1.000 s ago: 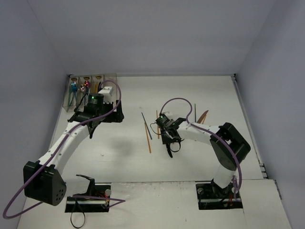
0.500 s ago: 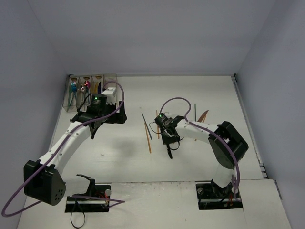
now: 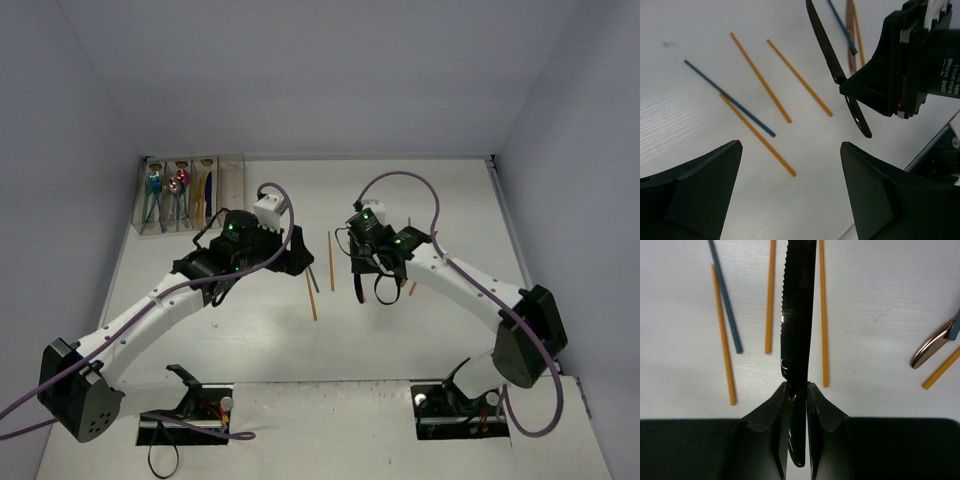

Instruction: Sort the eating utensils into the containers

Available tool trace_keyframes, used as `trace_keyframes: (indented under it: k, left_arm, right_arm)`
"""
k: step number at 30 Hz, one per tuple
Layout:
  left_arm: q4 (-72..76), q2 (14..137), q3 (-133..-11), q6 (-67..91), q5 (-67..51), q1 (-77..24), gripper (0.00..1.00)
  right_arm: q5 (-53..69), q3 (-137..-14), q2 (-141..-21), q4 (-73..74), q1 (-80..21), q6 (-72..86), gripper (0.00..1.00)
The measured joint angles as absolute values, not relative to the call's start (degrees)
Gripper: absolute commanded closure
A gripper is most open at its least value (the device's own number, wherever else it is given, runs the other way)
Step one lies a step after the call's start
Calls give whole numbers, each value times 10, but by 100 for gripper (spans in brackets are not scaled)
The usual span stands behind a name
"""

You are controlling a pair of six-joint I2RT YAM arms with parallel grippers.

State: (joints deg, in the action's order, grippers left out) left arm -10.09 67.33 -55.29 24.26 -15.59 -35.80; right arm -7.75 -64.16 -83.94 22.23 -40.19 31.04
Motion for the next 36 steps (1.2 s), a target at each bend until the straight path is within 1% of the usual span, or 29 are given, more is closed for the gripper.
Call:
trace_keyframes:
  k: [4,8,14,18,21,23,25,27,29,30,32,33,35,36]
  left_arm:
    - [-52,684,-553,259,-163,-396,23]
    - [-20,712,-555,273,-167,-427,23]
    - [-5,779,-576,286,-167,-470,23]
    - [0,801,-587,290,-167,-488,25]
    - [4,810,-599,293,-166,-494,32]
    - [9,815,-605,296,-164,-495,44]
    - [13,820,-608,302,-161,-495,58]
    - [15,825,-608,307,-157,-495,67]
    - [17,830,-608,313,-153,-495,80]
    - [17,832,-608,316,-151,-495,83]
    - [16,834,-608,320,-150,-495,95]
    - [16,835,-608,322,-147,-495,99]
    - [14,835,-608,325,-139,-493,100]
    - [15,836,-608,327,-137,-491,100]
  right_arm:
    - [-78,-655,-792,221,-391,321,100]
    - [-75,-658,-771,215,-389,337,100]
    - [-51,-644,-744,180,-387,366,100]
    - [-33,-621,-720,153,-387,385,100]
    - [-23,-606,-710,135,-387,397,100]
    - [-19,-597,-706,126,-387,403,100]
    - [-16,-590,-702,119,-387,408,100]
    - [-15,-583,-697,112,-386,411,100]
    - [-13,-578,-693,106,-386,416,100]
    - [-12,-576,-691,104,-386,418,100]
    - [-12,-574,-688,102,-386,420,100]
    - [-12,-573,-687,100,-386,421,100]
    - [-13,-572,-684,99,-385,423,95]
    - [-13,-572,-683,97,-385,423,91]
